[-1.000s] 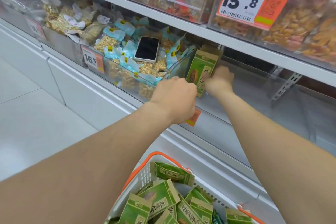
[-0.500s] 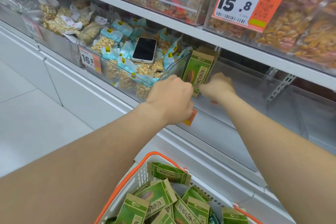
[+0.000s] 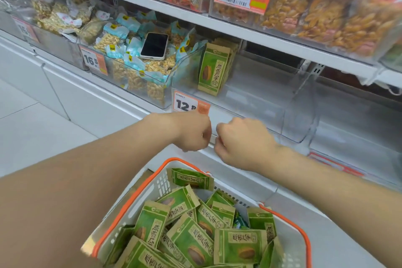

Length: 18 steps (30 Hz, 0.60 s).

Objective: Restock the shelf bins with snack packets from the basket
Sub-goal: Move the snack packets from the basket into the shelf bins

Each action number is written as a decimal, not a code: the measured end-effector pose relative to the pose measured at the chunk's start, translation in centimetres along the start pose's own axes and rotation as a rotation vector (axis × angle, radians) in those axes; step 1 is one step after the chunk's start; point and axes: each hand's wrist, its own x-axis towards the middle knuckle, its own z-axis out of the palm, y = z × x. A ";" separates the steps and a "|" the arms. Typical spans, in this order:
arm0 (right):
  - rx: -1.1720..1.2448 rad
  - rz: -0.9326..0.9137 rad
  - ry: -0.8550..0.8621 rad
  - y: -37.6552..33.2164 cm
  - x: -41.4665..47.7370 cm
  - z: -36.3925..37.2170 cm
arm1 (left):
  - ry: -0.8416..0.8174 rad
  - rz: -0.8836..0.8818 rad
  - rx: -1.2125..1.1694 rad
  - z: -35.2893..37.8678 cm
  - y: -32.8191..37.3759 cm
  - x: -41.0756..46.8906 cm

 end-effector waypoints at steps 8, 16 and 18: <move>-0.006 -0.157 -0.628 -0.7 -2.7 4.5 | -0.293 -0.164 0.330 6.9 2.5 1.9; 0.047 -0.177 -0.566 0.7 -1.4 6.0 | -0.332 -0.177 0.459 13.4 2.9 3.5; 0.048 -0.188 -0.563 0.8 -1.2 6.3 | -0.308 -0.152 0.476 14.5 2.6 4.1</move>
